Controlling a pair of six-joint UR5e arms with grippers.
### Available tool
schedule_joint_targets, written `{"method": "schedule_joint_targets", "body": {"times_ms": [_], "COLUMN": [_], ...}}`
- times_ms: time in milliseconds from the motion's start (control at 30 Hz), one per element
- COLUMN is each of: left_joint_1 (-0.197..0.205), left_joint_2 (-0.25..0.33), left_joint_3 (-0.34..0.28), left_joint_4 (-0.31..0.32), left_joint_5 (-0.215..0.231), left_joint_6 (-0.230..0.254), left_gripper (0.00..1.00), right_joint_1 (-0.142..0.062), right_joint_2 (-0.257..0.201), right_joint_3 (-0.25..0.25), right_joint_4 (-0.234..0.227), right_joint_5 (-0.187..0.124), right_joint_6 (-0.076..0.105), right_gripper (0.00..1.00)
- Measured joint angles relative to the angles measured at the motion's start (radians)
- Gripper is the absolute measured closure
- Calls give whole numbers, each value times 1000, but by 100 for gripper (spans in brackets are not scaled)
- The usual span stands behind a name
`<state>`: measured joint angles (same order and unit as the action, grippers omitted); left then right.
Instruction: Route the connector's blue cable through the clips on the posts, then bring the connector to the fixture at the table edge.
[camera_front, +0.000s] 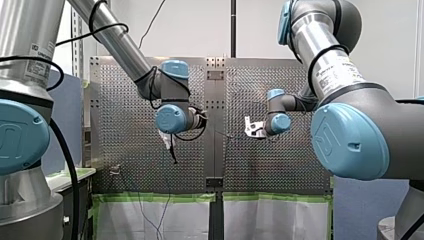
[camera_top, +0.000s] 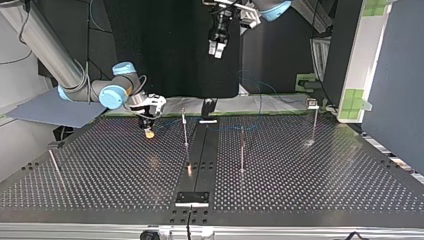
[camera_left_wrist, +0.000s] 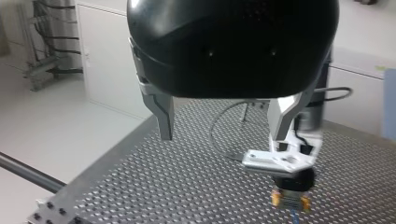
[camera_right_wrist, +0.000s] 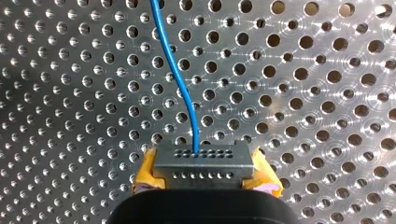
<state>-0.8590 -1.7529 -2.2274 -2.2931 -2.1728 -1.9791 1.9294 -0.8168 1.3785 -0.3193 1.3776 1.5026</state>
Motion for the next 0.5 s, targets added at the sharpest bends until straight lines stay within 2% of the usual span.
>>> {"method": "schedule_joint_targets", "body": {"times_ms": [233, 400, 500], "left_joint_1": [6, 10, 12], "left_joint_2": [-39, -45, -45], "left_joint_3": [-54, -94, -117], "left_joint_4": [16, 51, 73], "left_joint_5": [0, 26, 48], "left_joint_6": [5, 24, 29], "left_gripper": [0, 0, 0], "right_joint_1": [0, -4, -13], "right_joint_2": [0, -1, -5], "right_joint_3": [0, 0, 0], "right_joint_4": [0, 10, 24], "right_joint_5": [0, 2, 20], "right_joint_6": [0, -2, -5], "right_gripper": [100, 100, 100]}}
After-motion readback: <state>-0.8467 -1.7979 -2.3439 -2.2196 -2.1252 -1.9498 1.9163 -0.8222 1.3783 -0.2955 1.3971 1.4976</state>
